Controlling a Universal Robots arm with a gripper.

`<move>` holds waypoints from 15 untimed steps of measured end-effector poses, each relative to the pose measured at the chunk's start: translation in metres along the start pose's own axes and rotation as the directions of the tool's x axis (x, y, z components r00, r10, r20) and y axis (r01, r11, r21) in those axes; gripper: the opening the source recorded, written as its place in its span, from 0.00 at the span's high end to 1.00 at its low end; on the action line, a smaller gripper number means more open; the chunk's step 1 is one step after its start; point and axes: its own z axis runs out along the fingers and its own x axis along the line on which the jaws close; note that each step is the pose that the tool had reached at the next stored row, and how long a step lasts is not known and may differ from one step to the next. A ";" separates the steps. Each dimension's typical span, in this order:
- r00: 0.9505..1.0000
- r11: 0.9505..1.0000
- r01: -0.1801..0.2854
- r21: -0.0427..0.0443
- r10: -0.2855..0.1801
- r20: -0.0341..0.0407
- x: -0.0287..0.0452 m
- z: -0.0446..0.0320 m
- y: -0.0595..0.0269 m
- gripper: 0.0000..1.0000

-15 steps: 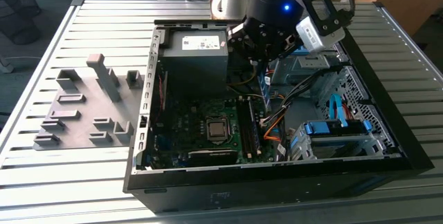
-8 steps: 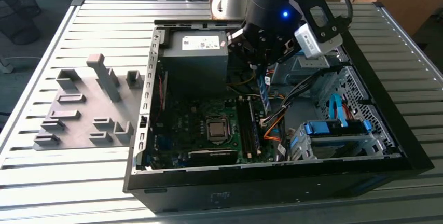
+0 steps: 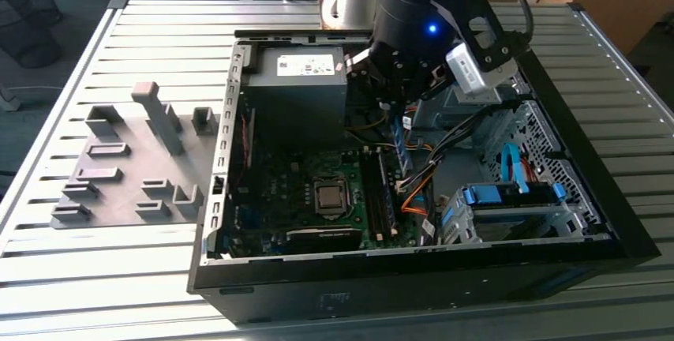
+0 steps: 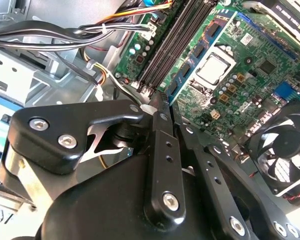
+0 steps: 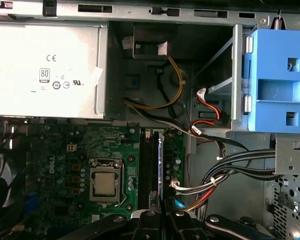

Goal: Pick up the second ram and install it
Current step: 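Insert the second ram into the second slot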

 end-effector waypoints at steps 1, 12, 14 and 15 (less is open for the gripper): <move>1.000 1.000 0.000 0.000 0.000 0.000 0.0000 0.0009 -0.0001 0.86; 1.000 1.000 -0.003 0.000 0.003 0.000 0.0001 0.0101 -0.0004 0.86; 1.000 1.000 -0.003 0.000 0.003 0.000 0.0002 0.0120 -0.0005 0.86; 1.000 1.000 -0.003 0.000 0.003 0.000 0.0002 0.0129 -0.0005 0.86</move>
